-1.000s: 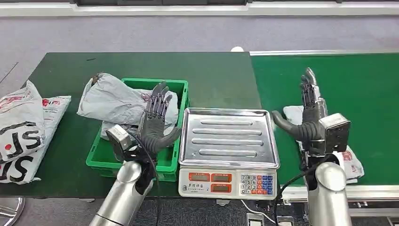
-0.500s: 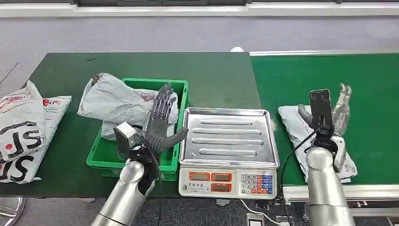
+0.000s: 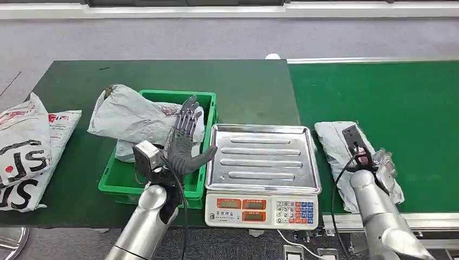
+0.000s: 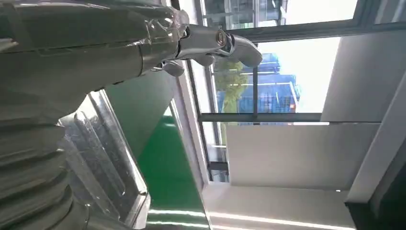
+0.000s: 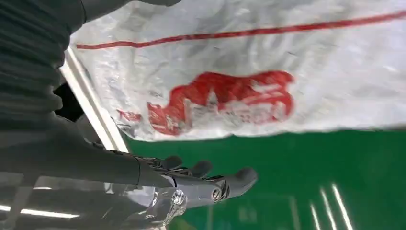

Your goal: Moved the parcel from conveyor to table for the left to box.

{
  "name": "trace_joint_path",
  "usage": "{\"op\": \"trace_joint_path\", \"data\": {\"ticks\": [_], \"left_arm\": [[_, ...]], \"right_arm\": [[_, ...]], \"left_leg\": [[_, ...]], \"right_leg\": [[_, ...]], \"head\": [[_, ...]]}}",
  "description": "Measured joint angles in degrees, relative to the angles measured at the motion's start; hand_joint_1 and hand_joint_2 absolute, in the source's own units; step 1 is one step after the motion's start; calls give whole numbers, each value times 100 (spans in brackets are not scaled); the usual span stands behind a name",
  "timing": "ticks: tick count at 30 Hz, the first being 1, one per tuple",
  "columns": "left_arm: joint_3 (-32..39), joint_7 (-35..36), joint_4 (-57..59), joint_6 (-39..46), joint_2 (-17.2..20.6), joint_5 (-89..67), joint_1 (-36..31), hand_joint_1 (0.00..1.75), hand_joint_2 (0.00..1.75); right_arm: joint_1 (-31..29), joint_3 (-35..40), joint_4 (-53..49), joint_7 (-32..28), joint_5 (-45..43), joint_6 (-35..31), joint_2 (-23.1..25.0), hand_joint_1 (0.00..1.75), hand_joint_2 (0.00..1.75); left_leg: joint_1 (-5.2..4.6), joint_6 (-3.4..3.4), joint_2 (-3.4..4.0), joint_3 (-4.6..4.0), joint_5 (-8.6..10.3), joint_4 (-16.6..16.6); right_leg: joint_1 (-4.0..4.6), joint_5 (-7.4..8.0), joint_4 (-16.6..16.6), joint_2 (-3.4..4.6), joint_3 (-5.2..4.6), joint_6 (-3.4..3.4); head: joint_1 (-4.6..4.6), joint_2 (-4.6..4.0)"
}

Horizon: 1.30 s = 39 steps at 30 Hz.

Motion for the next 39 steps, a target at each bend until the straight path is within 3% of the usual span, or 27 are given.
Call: {"op": "trace_joint_path", "data": {"ticks": [10,17,18,19,39], "left_arm": [[0,20,72,68,0,-24,3,0,175],[0,59,94,431,-2,-321,13,0,175],[0,83,94,431,-2,-310,14,0,175],[0,107,94,422,-2,-284,15,0,175],[11,223,-243,293,15,-192,177,0,175]], "right_arm": [[-23,-298,476,-5,-24,785,-212,0,175],[-23,-542,614,83,15,839,-290,0,175],[-23,-549,623,85,24,839,-295,79,175],[-23,-566,631,89,37,841,-302,175,175],[-300,-1045,596,-1255,-65,-262,-210,171,175]], "left_leg": [[-2,1,0,-1,0,1],[-1,1,-2,-1,0,1],[-1,1,-2,-1,0,1],[-1,1,-1,-1,0,1],[-1,1,-6,-6,0,1]], "right_leg": [[-2,1,0,-1,0,0],[-1,0,0,-2,0,0],[-1,0,0,-2,0,0],[-1,0,0,-2,0,0],[-1,1,0,-7,2,0]], "head": [[0,0],[0,0],[0,0],[2,0],[2,0]]}}
